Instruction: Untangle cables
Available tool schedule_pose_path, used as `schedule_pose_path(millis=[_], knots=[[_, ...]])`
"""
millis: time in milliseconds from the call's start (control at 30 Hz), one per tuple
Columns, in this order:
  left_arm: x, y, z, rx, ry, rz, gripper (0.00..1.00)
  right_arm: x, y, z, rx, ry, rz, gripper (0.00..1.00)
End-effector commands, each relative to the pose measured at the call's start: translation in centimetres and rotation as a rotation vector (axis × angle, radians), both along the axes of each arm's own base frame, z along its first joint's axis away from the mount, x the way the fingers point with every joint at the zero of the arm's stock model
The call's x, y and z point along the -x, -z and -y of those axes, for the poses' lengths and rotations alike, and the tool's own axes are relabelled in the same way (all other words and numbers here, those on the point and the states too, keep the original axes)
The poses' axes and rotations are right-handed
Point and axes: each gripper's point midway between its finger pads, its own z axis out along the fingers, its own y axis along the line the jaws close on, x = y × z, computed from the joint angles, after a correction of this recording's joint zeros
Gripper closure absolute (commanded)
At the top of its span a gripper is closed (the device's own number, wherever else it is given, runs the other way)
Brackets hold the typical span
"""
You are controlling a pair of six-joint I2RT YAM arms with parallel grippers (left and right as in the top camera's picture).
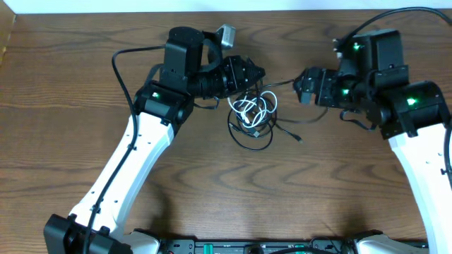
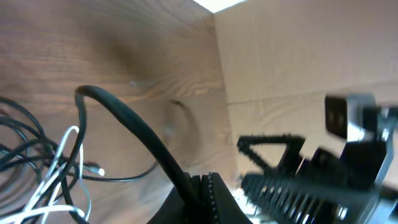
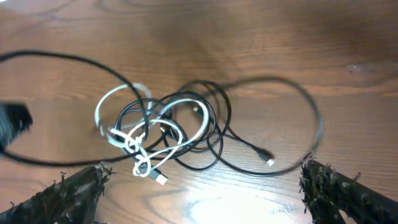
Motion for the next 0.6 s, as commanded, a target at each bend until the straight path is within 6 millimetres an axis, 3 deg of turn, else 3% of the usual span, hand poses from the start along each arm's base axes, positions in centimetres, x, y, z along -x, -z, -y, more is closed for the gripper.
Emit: schedule_pose_path(millis=[0, 67, 200, 367, 567], knots=[[-0.7, -0.9, -1.4, 0.088, -0.099, -0.153, 0.93, 0.5, -0.6, -0.8, 0.009, -0.053, 0.024, 0.02], [-0.8, -0.9, -1.7, 0.106, -0.119, -0.190, 0.93, 0.6, -0.6, -1.2, 0.005, -0.064, 0.023, 0.02], [-1.0, -1.2, -1.6, 0.116, -0.121, -0.181, 0.93, 1.3, -1.0, -3.0, -0.054, -0.136, 0.019, 0.12], [-1.0, -1.5, -1.5, 0.163, -0.146, -0.264, 0.93, 1.3, -1.2, -4.8, -0.023, -0.264, 0.082, 0.13], [-0.3, -3.5, -0.6, 0.253, -0.081, -0.297, 0.93, 0.9, 1.1, -6.3, 0.009, -0.313, 0.029, 0.17]])
